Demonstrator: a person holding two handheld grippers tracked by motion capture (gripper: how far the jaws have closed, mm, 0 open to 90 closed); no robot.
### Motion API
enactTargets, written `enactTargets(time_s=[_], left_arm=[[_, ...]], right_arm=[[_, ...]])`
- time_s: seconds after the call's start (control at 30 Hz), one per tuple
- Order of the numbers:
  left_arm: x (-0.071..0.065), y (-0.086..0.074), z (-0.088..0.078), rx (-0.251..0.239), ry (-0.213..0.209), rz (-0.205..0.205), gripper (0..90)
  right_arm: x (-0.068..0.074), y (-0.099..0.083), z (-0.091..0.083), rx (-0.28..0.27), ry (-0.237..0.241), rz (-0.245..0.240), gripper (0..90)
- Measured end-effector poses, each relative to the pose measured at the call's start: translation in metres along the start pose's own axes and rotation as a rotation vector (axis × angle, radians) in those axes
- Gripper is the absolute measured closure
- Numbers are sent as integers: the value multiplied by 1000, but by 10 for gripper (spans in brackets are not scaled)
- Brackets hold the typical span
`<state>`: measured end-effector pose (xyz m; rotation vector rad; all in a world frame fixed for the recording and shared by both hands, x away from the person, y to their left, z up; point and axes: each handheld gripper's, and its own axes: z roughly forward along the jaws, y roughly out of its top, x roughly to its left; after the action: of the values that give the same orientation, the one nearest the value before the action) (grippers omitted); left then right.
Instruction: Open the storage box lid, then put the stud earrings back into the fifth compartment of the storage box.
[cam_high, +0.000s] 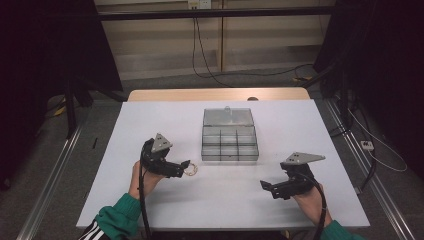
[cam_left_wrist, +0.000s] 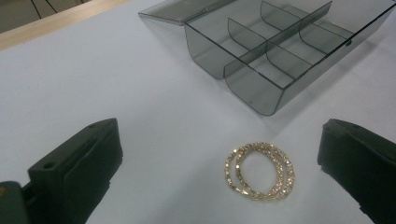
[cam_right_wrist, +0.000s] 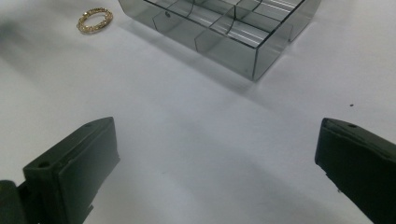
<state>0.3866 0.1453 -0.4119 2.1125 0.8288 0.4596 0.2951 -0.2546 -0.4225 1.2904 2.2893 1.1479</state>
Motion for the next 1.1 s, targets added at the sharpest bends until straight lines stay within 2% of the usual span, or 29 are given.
enactTargets(time_s=[0.5,0.7,0.83,0.93,1.0,1.1], left_arm=[[0,3,1,-9,3,0,1],[1,1,4,16,12,8,48],[4,-1,7,27,-27,-13,200],[4,-2,12,40,-66,-19,370],[2,-3,14,62,-80,-17,489],[-2,-6,19,98,-103,-19,603]], right_arm=[[1,-4,0,15,5,-9,0],[2,-4,0,16,7,-15,0],[2,-4,1,17,10,-14,0],[1,-5,1,22,14,-13,0],[1,-5,0,19,13,-16,0],[1,-5,1,19,16,-17,0]])
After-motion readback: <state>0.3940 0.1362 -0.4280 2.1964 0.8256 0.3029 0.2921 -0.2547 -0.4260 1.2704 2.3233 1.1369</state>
